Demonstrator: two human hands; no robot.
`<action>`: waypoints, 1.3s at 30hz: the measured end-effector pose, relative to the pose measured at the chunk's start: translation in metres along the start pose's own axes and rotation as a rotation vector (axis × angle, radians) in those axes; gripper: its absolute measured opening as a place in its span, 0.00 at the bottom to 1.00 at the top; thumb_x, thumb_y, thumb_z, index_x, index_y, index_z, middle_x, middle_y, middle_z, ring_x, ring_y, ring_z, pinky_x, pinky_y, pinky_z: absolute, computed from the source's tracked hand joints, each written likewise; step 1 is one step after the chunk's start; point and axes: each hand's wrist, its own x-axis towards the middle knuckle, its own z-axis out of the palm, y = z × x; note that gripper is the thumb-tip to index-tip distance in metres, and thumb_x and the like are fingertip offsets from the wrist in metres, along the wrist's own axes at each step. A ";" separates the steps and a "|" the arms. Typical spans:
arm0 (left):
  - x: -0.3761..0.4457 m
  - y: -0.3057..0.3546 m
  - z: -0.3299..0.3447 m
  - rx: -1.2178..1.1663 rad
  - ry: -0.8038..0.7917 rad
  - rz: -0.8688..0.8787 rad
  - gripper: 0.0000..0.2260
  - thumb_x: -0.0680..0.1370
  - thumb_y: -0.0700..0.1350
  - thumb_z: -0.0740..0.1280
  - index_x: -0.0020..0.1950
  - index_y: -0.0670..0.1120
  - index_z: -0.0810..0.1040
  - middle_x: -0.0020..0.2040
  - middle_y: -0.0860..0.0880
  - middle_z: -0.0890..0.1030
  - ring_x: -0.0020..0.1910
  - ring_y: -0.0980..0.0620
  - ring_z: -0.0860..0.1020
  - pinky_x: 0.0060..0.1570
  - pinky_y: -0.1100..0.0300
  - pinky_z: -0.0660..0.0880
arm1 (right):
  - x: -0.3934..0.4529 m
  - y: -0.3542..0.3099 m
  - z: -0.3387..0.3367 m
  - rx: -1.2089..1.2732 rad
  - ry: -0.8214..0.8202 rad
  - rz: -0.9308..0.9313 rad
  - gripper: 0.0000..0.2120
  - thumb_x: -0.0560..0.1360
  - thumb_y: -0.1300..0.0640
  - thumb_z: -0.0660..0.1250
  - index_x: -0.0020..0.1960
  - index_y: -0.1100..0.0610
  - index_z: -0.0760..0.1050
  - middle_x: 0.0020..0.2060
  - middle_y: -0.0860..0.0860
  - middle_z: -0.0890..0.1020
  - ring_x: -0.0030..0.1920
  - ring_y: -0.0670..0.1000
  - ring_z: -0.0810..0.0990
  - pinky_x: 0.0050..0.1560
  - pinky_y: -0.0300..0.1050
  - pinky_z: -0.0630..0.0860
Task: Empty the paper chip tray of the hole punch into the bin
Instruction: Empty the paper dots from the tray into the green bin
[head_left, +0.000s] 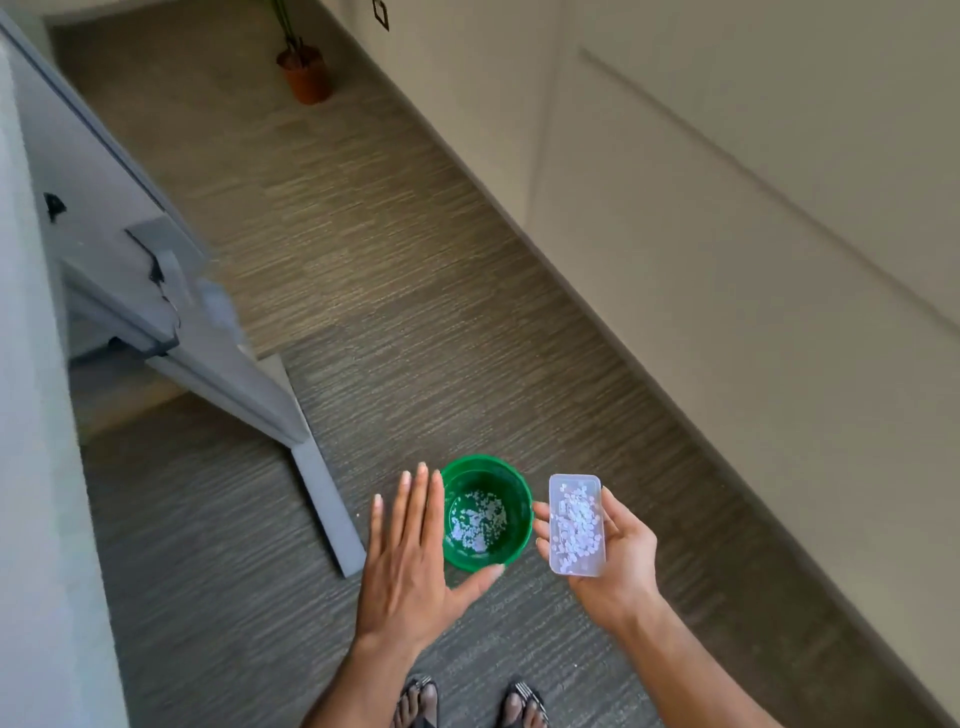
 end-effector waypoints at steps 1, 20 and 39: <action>0.005 -0.007 0.020 0.004 -0.007 -0.005 0.53 0.70 0.80 0.50 0.81 0.40 0.50 0.82 0.42 0.52 0.81 0.43 0.51 0.76 0.37 0.54 | 0.021 0.009 -0.005 -0.008 0.009 0.005 0.23 0.82 0.47 0.58 0.57 0.64 0.81 0.55 0.71 0.83 0.46 0.66 0.82 0.50 0.58 0.77; 0.059 -0.083 0.229 0.071 -0.040 -0.026 0.53 0.71 0.80 0.48 0.81 0.41 0.43 0.82 0.41 0.47 0.81 0.44 0.46 0.77 0.36 0.54 | 0.302 0.138 -0.047 -0.490 -0.031 -0.082 0.23 0.81 0.43 0.62 0.65 0.59 0.77 0.50 0.56 0.86 0.42 0.53 0.86 0.41 0.47 0.81; 0.065 -0.089 0.224 0.123 -0.064 -0.035 0.56 0.69 0.80 0.50 0.81 0.40 0.43 0.82 0.41 0.48 0.81 0.44 0.47 0.77 0.35 0.52 | 0.293 0.159 -0.024 -1.509 0.188 -0.809 0.40 0.67 0.39 0.77 0.73 0.54 0.71 0.67 0.52 0.80 0.67 0.54 0.77 0.69 0.54 0.73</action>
